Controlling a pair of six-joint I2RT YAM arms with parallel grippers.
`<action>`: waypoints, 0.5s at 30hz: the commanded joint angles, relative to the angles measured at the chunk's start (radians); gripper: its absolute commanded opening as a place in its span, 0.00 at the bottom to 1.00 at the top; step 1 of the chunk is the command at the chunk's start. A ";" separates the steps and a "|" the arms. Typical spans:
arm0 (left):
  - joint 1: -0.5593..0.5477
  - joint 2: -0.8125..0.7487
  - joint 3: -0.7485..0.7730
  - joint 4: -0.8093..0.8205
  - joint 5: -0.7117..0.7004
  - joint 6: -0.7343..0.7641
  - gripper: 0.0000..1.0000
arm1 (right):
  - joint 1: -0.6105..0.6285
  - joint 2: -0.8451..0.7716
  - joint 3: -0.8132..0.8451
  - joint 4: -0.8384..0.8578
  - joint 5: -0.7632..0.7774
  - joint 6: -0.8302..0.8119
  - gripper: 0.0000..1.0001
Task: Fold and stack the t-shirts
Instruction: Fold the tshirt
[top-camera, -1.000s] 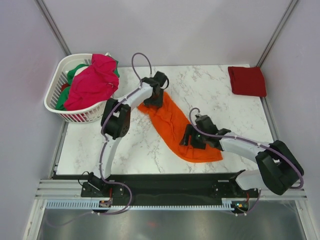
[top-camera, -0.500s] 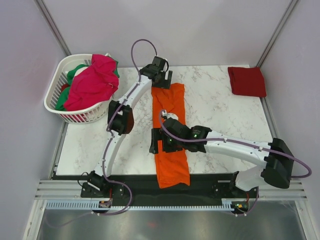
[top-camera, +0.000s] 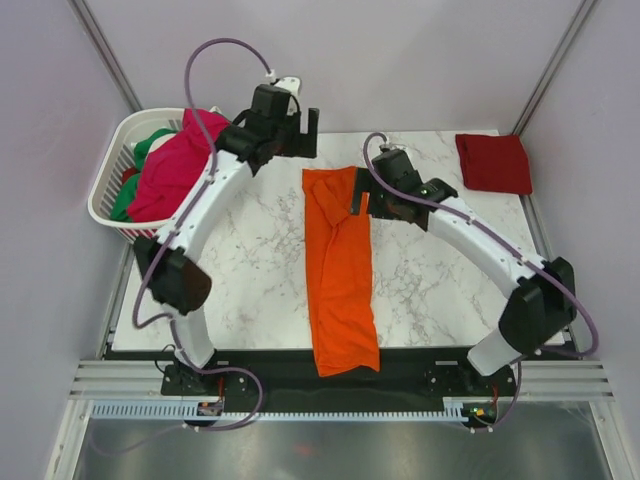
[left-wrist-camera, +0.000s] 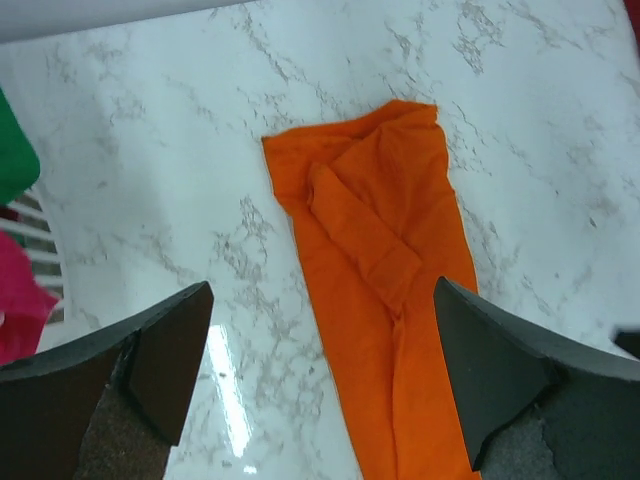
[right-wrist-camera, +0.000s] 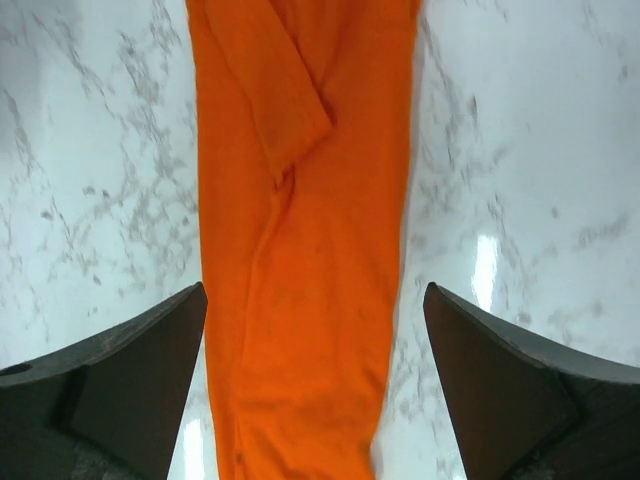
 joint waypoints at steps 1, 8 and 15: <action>-0.005 -0.208 -0.219 -0.022 0.050 -0.127 0.98 | -0.040 0.157 0.185 0.114 -0.168 -0.175 0.98; -0.134 -0.533 -0.740 -0.027 0.055 -0.223 0.91 | -0.094 0.689 0.616 0.062 -0.364 -0.181 0.95; -0.188 -0.805 -1.034 -0.051 0.113 -0.368 0.89 | -0.129 0.913 0.805 0.077 -0.350 -0.160 0.95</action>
